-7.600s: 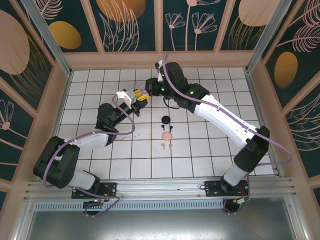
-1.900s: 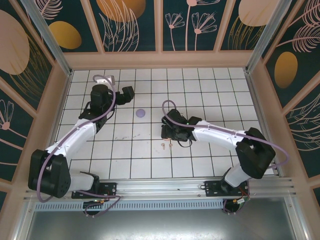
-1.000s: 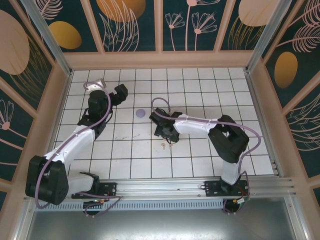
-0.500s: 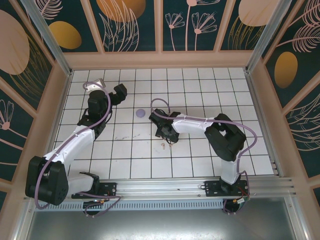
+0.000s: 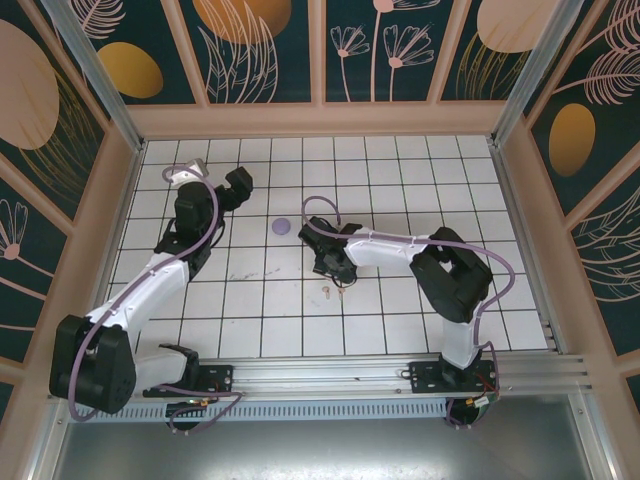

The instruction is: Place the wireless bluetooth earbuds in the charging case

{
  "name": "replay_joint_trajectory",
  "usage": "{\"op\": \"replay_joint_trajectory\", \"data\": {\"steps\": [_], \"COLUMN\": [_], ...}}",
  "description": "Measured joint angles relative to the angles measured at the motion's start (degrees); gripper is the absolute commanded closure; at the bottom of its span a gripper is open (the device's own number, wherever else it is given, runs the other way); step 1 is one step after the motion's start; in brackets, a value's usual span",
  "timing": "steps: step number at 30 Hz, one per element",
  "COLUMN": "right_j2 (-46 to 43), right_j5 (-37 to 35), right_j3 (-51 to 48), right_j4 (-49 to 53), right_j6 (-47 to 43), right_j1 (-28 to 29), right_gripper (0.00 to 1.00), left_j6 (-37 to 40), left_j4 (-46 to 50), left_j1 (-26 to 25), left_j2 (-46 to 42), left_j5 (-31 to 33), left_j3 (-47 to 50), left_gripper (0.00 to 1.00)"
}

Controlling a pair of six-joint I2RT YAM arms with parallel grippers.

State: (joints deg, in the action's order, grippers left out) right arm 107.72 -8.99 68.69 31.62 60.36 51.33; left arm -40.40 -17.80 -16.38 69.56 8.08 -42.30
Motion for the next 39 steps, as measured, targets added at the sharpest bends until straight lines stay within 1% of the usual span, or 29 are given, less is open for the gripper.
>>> {"op": "replay_joint_trajectory", "data": {"steps": [6,9,14,19,25,28,34,39], "right_j2": [-1.9,-4.3,-10.4,-13.1,-13.0,-12.2,-8.1,-4.5], "right_j5": [0.0,0.0,0.0,0.5,3.2,4.5,8.0,10.7], "right_j3": [-1.8,-2.3,-2.2,1.2,6.9,10.4,15.9,17.9], "right_j4": [-1.1,-1.1,-1.2,-1.6,-3.2,-4.2,-6.5,-7.7], "right_j6": [0.0,0.0,-0.2,-1.8,-3.7,-4.2,-3.8,-2.0], "right_j1": [0.2,0.3,0.4,-1.5,-6.8,-8.5,-9.0,-9.0], "right_gripper": [0.61,0.61,0.61,0.61,0.61,0.61,0.61,0.62], "left_j6": [-1.7,-1.6,-1.1,-0.8,-1.1,-1.9,-5.2,-9.5], "left_j4": [-1.0,-3.2,-6.5,-12.3,-20.6,-25.8,-37.0,-47.6], "left_j1": [0.0,0.0,0.0,0.0,0.0,0.0,0.0,-0.2], "left_j2": [-2.7,-2.9,-2.7,-1.3,1.8,3.3,7.3,12.1], "left_j5": [-0.6,-2.6,-7.3,-14.0,-21.7,-25.0,-30.5,-33.0], "left_j3": [1.2,1.6,3.5,6.8,11.8,14.4,18.2,20.3], "left_gripper": [0.01,0.01,0.01,0.01,0.01,0.01,0.02,0.03]}}
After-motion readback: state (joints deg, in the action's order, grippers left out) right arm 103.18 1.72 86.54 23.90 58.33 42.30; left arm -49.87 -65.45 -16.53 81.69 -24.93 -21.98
